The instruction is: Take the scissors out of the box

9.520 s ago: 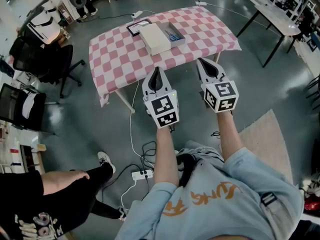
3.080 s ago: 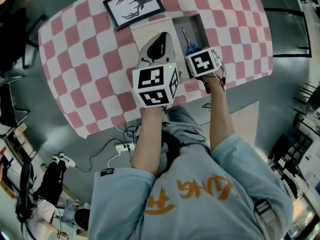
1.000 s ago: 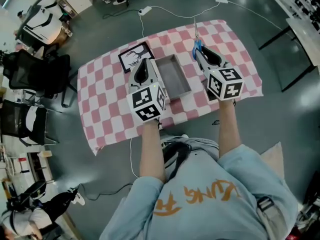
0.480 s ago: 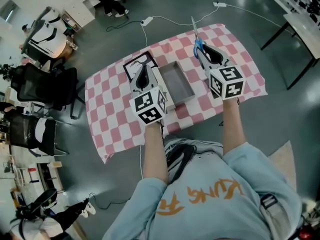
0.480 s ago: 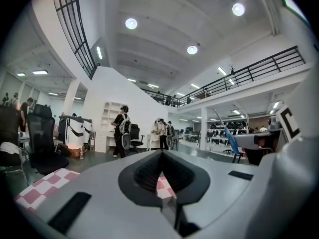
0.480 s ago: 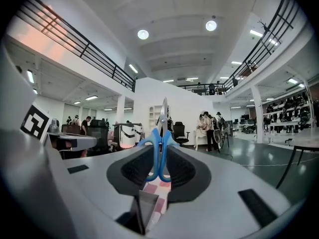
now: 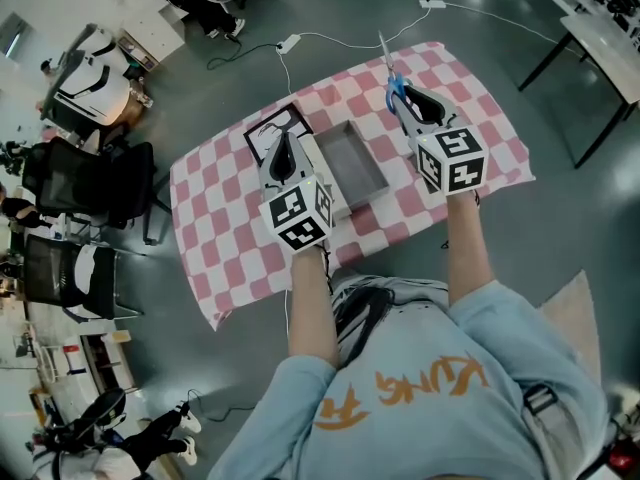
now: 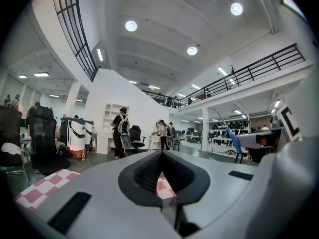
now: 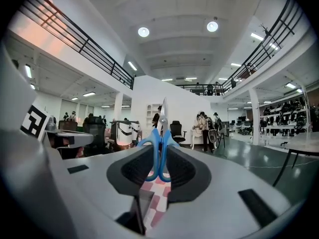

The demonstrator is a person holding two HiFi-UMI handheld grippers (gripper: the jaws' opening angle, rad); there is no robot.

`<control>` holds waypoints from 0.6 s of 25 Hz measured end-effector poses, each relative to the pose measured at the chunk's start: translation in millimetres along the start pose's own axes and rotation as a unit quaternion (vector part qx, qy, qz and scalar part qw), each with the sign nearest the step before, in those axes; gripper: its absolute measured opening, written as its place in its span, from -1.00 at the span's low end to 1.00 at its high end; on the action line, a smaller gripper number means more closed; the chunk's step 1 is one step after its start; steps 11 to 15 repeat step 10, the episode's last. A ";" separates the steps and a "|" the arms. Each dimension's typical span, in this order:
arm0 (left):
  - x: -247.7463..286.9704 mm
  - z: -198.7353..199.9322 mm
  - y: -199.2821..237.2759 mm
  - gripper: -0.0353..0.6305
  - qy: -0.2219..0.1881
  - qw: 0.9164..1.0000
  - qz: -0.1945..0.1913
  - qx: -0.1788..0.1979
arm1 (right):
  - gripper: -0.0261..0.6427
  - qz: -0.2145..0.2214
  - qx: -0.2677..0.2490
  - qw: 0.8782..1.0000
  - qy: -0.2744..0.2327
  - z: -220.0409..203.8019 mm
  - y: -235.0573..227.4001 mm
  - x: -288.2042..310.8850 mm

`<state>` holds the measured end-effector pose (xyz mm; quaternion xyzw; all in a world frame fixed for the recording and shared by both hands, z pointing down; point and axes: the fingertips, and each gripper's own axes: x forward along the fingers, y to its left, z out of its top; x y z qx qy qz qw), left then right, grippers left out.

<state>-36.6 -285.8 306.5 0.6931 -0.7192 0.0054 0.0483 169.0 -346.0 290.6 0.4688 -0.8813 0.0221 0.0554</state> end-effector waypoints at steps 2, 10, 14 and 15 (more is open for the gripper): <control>-0.3 -1.7 0.0 -0.84 0.003 1.000 0.000 0.000 | -0.67 0.000 -0.002 1.000 0.002 0.3 0.8 0.4; -7.7 -3.2 -3.2 -0.84 0.007 1.000 -0.004 0.002 | -0.67 -0.007 0.002 1.000 -0.005 4.5 -2.7 -5.9; -7.7 -3.2 -3.2 -0.84 0.007 1.000 -0.004 0.002 | -0.67 -0.007 0.002 1.000 -0.005 4.5 -2.7 -5.9; -7.7 -3.2 -3.2 -0.84 0.007 1.000 -0.004 0.002 | -0.67 -0.007 0.002 1.000 -0.005 4.5 -2.7 -5.9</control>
